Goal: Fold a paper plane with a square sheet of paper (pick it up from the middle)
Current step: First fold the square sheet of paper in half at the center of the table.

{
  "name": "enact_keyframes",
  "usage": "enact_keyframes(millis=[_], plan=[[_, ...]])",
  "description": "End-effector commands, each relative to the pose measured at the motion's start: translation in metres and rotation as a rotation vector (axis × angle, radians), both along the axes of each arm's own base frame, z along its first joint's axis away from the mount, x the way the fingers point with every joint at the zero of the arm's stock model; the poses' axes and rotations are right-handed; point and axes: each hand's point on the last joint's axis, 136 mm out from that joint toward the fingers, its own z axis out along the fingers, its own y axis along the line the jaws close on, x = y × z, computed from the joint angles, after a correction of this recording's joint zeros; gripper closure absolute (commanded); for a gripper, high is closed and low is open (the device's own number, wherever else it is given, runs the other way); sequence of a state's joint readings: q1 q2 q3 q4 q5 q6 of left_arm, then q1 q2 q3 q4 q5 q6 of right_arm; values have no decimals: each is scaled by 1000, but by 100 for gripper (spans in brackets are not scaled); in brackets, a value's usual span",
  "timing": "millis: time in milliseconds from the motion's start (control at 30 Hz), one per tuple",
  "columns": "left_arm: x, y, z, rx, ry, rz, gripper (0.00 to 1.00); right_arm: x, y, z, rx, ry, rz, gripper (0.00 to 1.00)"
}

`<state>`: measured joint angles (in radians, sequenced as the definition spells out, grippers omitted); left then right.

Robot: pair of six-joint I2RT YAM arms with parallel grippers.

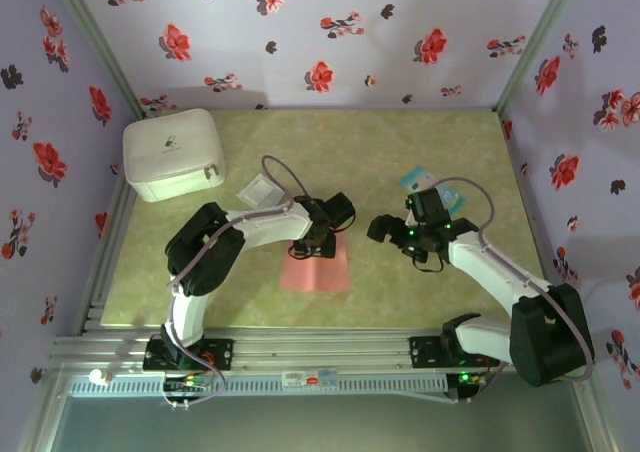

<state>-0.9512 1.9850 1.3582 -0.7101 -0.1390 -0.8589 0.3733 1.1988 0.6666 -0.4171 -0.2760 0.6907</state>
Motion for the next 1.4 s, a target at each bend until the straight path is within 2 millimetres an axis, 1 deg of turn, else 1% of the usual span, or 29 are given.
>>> enact_keyframes(millis=[0, 100, 233, 300, 367, 467, 567, 667, 733, 867, 933, 1000, 1100, 1167, 1367], plan=[[2, -4, -2, 13, -21, -21, 54, 10, -4, 10, -14, -46, -46, 1], [7, -7, 5, -5, -52, -32, 60, 11, -9, 9, -38, -48, -74, 1], [13, -22, 19, -76, -147, -89, 60, 14, -45, 5, -170, -68, -234, 1], [16, -27, 26, -110, -174, -101, 65, 16, -55, 7, -205, -104, -271, 1], [19, -31, 35, -141, -197, -99, 65, 17, -63, 11, -221, -141, -306, 1], [19, -41, 46, -199, -205, -113, 66, 17, -71, 20, -224, -199, -333, 1], [20, -52, 59, -254, -200, -121, 66, 17, -73, 28, -213, -250, -325, 1], [22, -67, 75, -333, -185, -131, 66, 17, -78, 38, -212, -299, -320, 1], [22, -81, 87, -421, -164, -140, 65, 16, -84, 44, -210, -322, -330, 1], [25, -105, 110, -636, -117, -146, 63, 15, -75, 58, -117, -351, -263, 1], [28, -114, 121, -768, -91, -125, 62, 17, -73, 62, -51, -342, -268, 1], [33, -120, 130, -888, -77, -94, 62, 20, -69, 64, 11, -333, -264, 1], [43, -119, 136, -1006, -81, -40, 62, 25, -56, 71, 112, -327, -233, 1], [47, -113, 128, -1019, -67, -13, 62, 27, -46, 74, 163, -323, -206, 1], [47, -97, 92, -950, -17, 33, 62, 32, -20, 74, 297, -293, -117, 1]])
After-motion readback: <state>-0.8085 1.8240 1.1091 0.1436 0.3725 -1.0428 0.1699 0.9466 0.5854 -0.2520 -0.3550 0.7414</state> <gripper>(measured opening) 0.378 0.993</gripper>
